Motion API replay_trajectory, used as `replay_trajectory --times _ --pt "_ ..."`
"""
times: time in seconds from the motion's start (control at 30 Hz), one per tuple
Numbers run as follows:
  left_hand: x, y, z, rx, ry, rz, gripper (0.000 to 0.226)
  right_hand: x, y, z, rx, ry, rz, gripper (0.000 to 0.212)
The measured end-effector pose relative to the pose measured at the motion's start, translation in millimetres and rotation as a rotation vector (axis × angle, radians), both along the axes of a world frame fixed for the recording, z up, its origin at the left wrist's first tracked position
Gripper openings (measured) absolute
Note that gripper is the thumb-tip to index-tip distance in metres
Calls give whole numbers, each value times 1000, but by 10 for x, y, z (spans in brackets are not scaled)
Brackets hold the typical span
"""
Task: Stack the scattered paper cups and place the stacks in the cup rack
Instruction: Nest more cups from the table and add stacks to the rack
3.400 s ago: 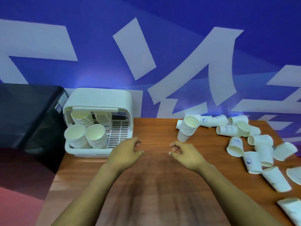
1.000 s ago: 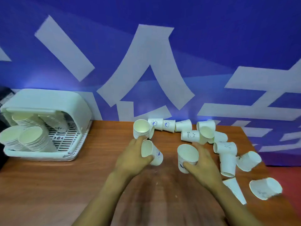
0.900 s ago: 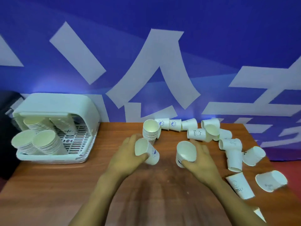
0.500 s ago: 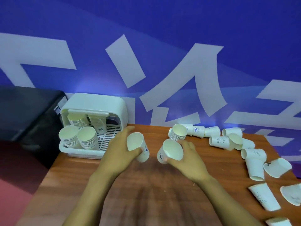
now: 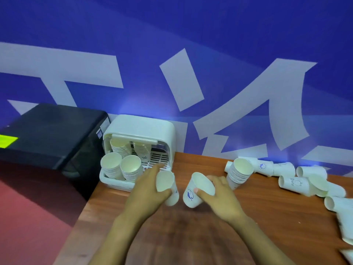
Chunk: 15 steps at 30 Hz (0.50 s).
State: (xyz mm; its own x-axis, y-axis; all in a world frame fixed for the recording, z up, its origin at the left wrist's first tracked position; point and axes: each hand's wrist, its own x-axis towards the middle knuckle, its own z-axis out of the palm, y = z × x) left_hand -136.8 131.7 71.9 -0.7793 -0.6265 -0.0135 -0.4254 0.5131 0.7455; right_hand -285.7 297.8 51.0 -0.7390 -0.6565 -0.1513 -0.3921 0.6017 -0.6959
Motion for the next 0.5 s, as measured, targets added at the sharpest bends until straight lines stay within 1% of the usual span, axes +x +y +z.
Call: replay_trajectory --times 0.07,0.17,0.27,0.33,0.43,0.5 --pt "16 -78 -28 17 -13 -54 77 45 -139 63 0 7 8 34" --pt "190 -359 -30 36 -21 -65 77 157 -405 150 -16 43 -8 40" --pt "461 -820 22 0 -11 -1 69 367 -818 190 -39 55 9 47" --pt "632 -1117 44 -38 -3 61 63 554 -1131 163 -81 37 24 55" --pt "781 -1454 58 -72 -6 115 64 787 -1513 144 -135 51 54 65" --pt "832 -1659 38 -85 23 133 66 867 -1709 154 -162 78 63 64"
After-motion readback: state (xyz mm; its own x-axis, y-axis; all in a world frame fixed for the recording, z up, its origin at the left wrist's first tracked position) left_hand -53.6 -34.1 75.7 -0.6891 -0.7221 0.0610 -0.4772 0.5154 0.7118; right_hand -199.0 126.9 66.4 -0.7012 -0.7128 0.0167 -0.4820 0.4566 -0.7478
